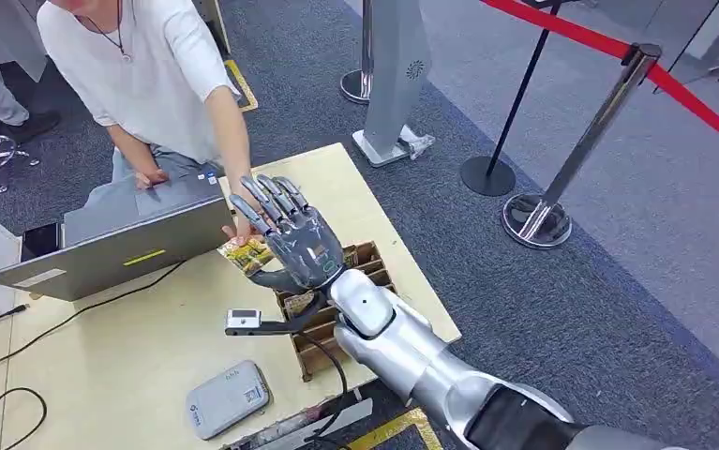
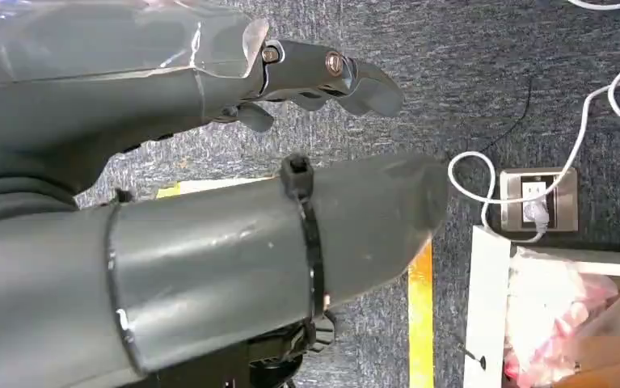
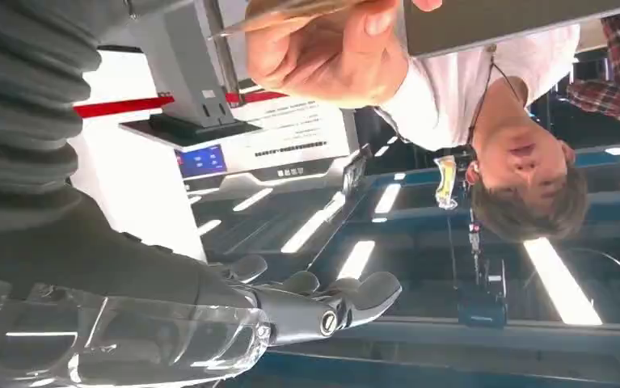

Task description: Pass the card to the sensor for recognition and then transmit it.

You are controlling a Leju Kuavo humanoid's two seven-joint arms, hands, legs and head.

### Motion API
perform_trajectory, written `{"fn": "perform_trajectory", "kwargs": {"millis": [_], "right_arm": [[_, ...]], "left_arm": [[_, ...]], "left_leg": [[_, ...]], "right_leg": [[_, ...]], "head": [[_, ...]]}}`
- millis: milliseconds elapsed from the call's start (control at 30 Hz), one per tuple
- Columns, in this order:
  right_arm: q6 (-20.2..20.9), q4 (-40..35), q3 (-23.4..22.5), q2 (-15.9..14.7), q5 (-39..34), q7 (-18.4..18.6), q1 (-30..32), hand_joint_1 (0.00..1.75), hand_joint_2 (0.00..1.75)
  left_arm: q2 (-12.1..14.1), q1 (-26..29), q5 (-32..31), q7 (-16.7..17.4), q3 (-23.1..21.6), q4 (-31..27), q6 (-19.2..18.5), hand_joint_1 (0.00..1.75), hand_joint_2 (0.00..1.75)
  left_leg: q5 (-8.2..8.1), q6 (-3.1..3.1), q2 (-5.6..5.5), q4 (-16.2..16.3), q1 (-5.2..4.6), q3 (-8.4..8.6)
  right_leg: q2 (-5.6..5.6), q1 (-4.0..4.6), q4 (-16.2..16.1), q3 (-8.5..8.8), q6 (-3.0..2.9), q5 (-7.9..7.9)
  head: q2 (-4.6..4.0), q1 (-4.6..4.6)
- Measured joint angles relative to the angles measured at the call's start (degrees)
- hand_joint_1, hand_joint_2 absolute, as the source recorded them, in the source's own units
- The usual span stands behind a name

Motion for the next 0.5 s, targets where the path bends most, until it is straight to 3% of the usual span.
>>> {"fn": "perform_trajectory", "kwargs": {"millis": [500], "right_arm": [[0.0,0.0,0.1,0.0,0.0,0.2,0.3,0.03,1.75]], "left_arm": [[0.0,0.0,-0.2,0.0,-0.1,0.0,0.0,0.00,0.00]], "left_leg": [[0.00,0.00,0.01,0.0,0.00,0.00]], "right_leg": [[0.00,0.00,0.0,0.00,0.00,0.00]], "head": [[0.00,0.00]]}}
